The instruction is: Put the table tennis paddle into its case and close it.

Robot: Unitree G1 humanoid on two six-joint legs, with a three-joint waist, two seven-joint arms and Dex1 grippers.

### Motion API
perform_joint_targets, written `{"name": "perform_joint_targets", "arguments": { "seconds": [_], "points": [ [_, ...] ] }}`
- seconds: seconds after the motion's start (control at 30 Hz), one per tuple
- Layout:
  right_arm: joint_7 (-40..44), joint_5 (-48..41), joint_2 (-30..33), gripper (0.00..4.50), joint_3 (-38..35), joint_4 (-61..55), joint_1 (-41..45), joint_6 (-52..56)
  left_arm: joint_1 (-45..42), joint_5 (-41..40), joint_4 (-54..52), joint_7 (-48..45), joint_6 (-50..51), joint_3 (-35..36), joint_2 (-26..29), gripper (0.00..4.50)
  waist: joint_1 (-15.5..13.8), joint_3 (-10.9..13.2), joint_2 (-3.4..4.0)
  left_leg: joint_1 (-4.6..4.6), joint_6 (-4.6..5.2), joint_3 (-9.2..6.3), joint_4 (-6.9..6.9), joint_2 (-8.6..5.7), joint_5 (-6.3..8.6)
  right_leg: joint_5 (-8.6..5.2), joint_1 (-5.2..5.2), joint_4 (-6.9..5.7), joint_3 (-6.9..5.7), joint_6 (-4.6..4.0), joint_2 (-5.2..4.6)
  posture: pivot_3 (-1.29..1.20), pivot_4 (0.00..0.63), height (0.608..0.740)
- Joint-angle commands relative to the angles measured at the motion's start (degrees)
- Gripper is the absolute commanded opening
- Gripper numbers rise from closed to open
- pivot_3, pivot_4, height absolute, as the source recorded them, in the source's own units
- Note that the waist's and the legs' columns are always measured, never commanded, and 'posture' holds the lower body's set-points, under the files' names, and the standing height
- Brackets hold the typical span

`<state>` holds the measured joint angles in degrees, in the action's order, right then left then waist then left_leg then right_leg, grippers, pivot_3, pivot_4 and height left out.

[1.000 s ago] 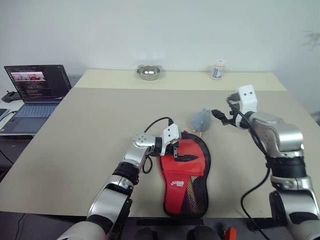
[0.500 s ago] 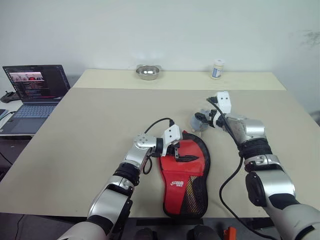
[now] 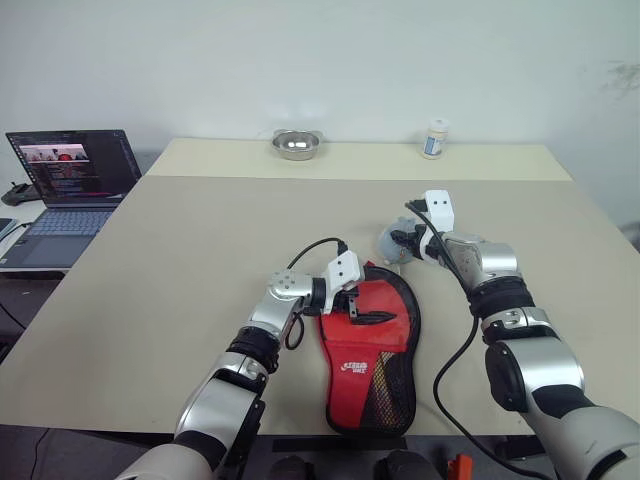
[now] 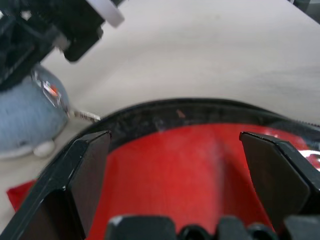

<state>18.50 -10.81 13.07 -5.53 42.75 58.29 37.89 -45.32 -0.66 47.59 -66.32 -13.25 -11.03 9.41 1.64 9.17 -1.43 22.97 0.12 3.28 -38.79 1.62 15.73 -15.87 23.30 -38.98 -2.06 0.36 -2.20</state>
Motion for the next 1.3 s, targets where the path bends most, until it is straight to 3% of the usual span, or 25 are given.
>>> {"name": "perform_joint_targets", "arguments": {
  "seconds": [0.03,0.2,0.33,0.53,0.87,1.1,1.3],
  "points": [
    [-0.9,-1.0,0.1,0.94,-1.3,-5.2,-0.2,1.4,-0.5,0.6,1.5,1.0,-1.5,-0.5,-0.2,4.50,0.0,0.0,0.01,0.00,0.00,0.00,0.00,0.00,0.00,0.00,0.00,0.00,0.00,0.00,0.00,0.00,0.150,0.740],
    [-2.5,-0.9,2.1,0.12,-1.8,-16.4,-5.4,5.2,-0.9,1.6,5.0,2.0,-2.8,-0.9,-1.0,4.50,-0.3,0.0,0.05,0.00,0.00,-0.01,-0.01,-0.01,0.00,0.00,-0.01,0.00,-0.01,0.00,-0.02,0.00,0.150,0.740],
    [-2.6,-0.3,5.3,0.06,-1.4,-26.6,-11.9,9.3,-1.4,1.9,7.1,2.7,-3.5,-1.0,-1.7,4.50,-0.6,-0.1,0.08,0.00,0.01,-0.04,-0.01,-0.05,0.00,0.00,-0.04,0.01,-0.03,0.00,-0.04,0.00,0.150,0.740],
    [-0.6,-3.0,14.9,0.04,-4.6,-53.2,-31.2,23.1,-3.2,1.9,10.1,3.9,-3.2,-0.7,-4.0,4.50,-2.3,-0.2,0.26,0.03,0.06,-0.13,-0.01,-0.11,0.04,-0.02,-0.09,0.10,-0.11,0.04,0.00,0.00,0.150,0.740],
    [3.1,-13.5,19.7,0.04,-11.8,-85.6,-48.1,44.3,-4.4,4.9,13.6,3.5,-5.5,-3.0,-5.8,4.50,-3.3,-0.2,0.25,0.08,0.22,-0.20,-0.03,-0.30,0.13,-0.10,-0.15,0.23,-0.16,0.17,0.11,0.00,0.150,0.740],
    [8.3,-20.2,21.7,0.04,-13.1,-99.0,-57.0,52.0,-5.6,7.4,16.5,4.1,-7.1,-4.6,-6.4,4.50,-3.3,-0.3,0.20,0.06,0.26,-0.27,-0.04,-0.33,0.15,-0.14,-0.24,0.29,-0.22,0.24,0.11,0.00,0.150,0.740],
    [12.1,-29.7,27.8,0.02,-14.8,-102.7,-67.1,48.6,-6.8,8.6,18.4,5.2,-7.7,-5.0,-7.3,4.50,-3.4,-0.3,0.21,0.01,0.43,-0.44,-0.04,-0.47,0.26,-0.19,-0.53,0.55,-0.36,0.35,0.02,0.00,0.150,0.740]
  ]
}}
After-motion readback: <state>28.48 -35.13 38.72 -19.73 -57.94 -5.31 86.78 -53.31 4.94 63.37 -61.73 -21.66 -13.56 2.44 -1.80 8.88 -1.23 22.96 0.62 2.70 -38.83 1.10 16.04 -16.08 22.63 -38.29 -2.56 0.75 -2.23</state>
